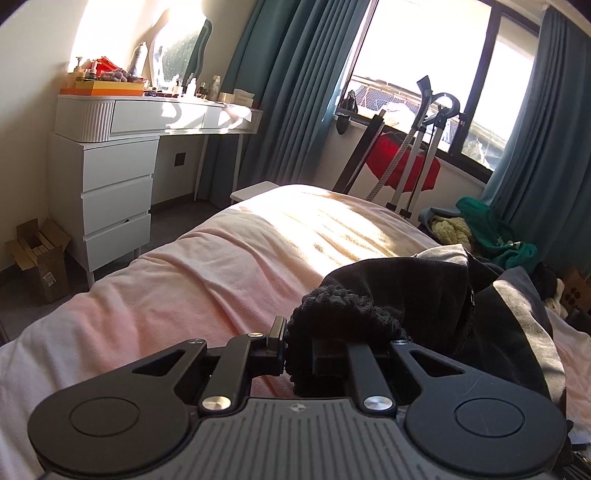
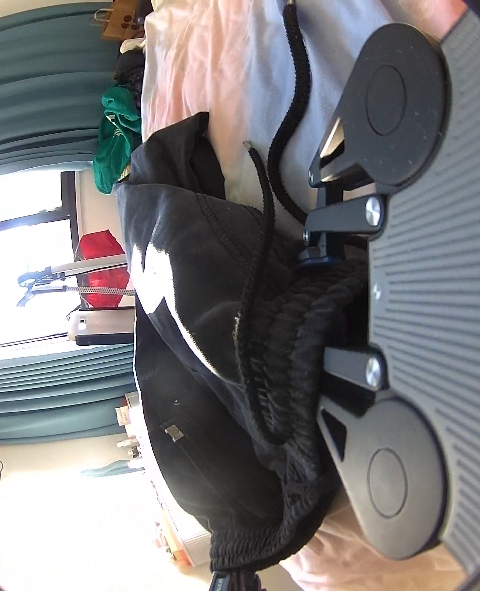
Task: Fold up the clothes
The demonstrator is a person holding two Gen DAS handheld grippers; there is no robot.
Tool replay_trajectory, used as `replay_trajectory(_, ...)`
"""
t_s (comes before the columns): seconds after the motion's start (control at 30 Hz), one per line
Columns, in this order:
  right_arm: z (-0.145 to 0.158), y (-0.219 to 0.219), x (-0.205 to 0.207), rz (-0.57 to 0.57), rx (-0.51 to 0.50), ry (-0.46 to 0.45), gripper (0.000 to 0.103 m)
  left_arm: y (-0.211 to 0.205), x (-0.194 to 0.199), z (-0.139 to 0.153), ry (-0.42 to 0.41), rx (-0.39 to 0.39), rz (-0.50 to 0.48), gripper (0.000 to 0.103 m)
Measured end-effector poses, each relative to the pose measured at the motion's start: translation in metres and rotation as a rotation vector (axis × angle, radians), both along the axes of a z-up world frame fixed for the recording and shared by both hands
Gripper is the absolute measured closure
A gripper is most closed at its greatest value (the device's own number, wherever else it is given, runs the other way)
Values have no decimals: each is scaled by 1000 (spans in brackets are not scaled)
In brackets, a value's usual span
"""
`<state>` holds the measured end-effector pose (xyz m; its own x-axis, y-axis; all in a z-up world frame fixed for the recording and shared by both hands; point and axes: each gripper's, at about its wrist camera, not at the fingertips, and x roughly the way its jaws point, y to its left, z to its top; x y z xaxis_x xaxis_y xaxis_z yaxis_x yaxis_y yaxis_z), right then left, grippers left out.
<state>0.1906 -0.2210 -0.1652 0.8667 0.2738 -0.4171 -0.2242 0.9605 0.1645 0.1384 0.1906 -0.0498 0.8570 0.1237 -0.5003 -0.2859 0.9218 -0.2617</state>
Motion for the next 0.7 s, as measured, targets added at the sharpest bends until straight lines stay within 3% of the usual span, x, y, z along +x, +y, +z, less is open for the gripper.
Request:
replay_trajectory(0.1, 19, -5, -22, 1, -3, -33, 89, -3, -5, 3, -5, -11, -14, 90)
replay_trajectory(0.43, 83, -9, -129, 38, -106, -79, 91, -7, -31, 19, 0, -77, -100, 89)
replay_trajectory(0.57, 73, -7, -160, 12, -141, 1, 91, -13, -36, 13, 79, -64, -161, 89)
replay_trajectory(0.7, 58, -5, -160, -7, -139, 60, 90, -10, -42, 7, 158, -66, -189, 88)
